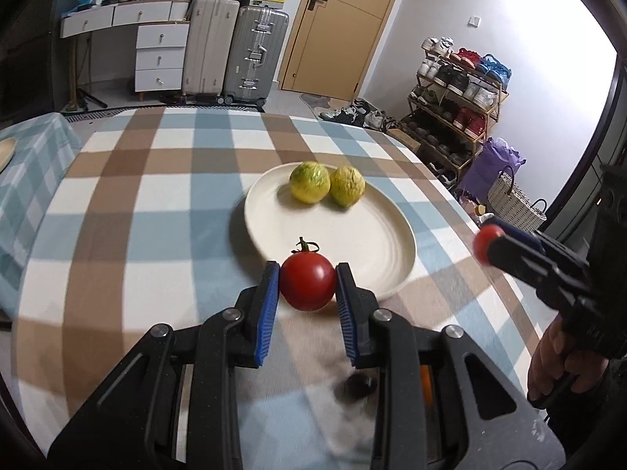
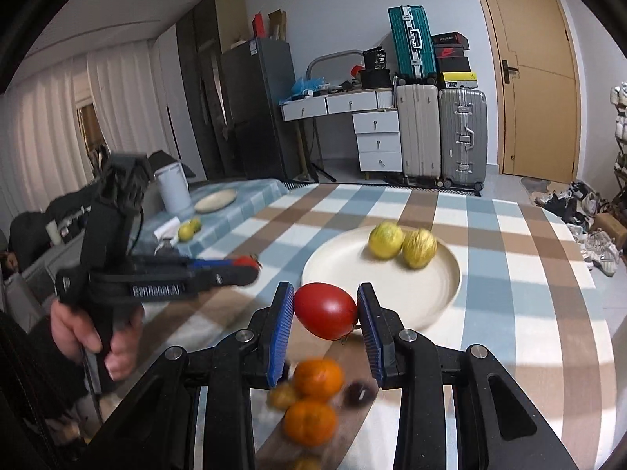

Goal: Organize fruits
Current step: 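Carry both tomatoes onto the white plate and open both tools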

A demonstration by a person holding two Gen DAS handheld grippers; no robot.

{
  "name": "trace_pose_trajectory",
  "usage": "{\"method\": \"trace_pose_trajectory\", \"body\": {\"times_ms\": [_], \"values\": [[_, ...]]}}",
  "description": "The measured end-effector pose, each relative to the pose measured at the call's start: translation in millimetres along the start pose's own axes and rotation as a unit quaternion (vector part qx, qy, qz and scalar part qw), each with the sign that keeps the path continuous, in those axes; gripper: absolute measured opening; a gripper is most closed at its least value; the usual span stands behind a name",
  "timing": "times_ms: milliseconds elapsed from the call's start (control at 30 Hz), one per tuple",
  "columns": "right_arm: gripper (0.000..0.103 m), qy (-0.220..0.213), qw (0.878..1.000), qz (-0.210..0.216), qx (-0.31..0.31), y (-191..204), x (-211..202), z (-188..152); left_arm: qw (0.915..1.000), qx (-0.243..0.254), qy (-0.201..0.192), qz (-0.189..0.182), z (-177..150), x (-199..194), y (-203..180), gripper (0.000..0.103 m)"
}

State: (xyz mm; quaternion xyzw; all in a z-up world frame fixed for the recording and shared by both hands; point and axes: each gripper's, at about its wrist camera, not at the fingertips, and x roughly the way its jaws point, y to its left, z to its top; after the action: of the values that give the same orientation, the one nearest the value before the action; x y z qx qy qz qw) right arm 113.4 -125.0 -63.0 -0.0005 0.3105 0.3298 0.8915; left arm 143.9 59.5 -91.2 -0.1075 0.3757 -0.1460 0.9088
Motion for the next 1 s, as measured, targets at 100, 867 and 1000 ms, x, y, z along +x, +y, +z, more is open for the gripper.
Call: {"method": "trace_pose_trajectory", "body": {"times_ms": [100, 867, 1000], "values": [[0.034, 0.0, 1.0, 0.01, 0.003, -14.4, 18.8, 23.1, 1.0, -0.001, 0.0, -0.002, 19.4, 21.2, 0.6, 0.026], [0.034, 0.088, 0.994, 0.064, -0.019, -48.2, 183.6, 81.6, 0.9996, 0.004, 0.029, 0.001, 56.4, 126.4, 35.2, 0.026], [0.034, 0.1, 0.993, 0.063, -0.026, -46.6, 197.7, 75.5, 0.9995, 0.001, 0.031, -0.002, 54.7, 129.1, 38.0, 0.026]]}}
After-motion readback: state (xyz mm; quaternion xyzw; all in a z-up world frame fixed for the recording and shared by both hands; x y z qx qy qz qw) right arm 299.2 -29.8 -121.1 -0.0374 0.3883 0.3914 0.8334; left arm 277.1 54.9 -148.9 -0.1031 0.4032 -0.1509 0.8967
